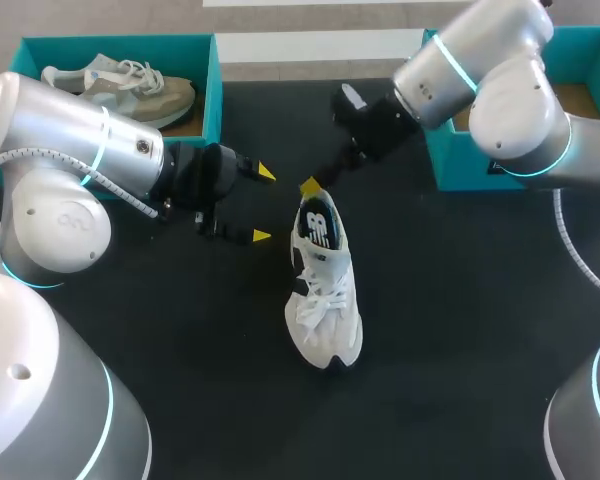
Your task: Take the shoe out of the shoebox, open the shoe tongue, remove and reinsert the insole, then place the shoe into the shoebox
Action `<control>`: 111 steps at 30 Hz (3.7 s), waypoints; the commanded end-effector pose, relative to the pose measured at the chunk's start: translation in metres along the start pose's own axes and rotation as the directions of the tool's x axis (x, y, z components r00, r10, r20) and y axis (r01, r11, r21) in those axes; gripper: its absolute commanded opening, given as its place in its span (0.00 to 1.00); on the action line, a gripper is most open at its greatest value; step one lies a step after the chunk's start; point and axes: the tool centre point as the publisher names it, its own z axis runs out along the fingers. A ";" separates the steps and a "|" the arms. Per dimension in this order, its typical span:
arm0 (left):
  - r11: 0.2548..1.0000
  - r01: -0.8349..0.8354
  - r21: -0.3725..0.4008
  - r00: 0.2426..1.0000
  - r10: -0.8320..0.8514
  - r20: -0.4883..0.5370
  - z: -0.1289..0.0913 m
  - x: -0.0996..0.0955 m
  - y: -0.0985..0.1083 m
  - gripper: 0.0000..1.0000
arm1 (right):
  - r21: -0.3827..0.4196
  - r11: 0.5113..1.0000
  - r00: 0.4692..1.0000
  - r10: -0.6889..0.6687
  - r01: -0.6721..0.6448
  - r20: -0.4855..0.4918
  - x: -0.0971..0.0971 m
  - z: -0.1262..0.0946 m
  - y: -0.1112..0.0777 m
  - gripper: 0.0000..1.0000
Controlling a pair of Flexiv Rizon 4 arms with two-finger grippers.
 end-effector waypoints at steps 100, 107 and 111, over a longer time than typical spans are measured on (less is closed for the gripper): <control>0.966 -0.216 -0.139 0.976 0.212 -0.046 -0.173 -0.042 0.025 1.00 | -0.185 0.851 0.456 0.432 -0.491 0.778 0.020 0.023 -0.043 0.00; 0.966 -0.216 -0.139 0.976 0.212 -0.046 -0.173 -0.042 0.025 1.00 | -0.257 0.781 0.342 0.509 -0.569 0.790 0.020 0.030 -0.050 0.00; 0.966 -0.216 -0.139 0.976 0.212 -0.046 -0.173 -0.042 0.025 1.00 | -0.300 0.746 0.279 0.542 -0.595 0.793 0.024 0.028 -0.058 0.00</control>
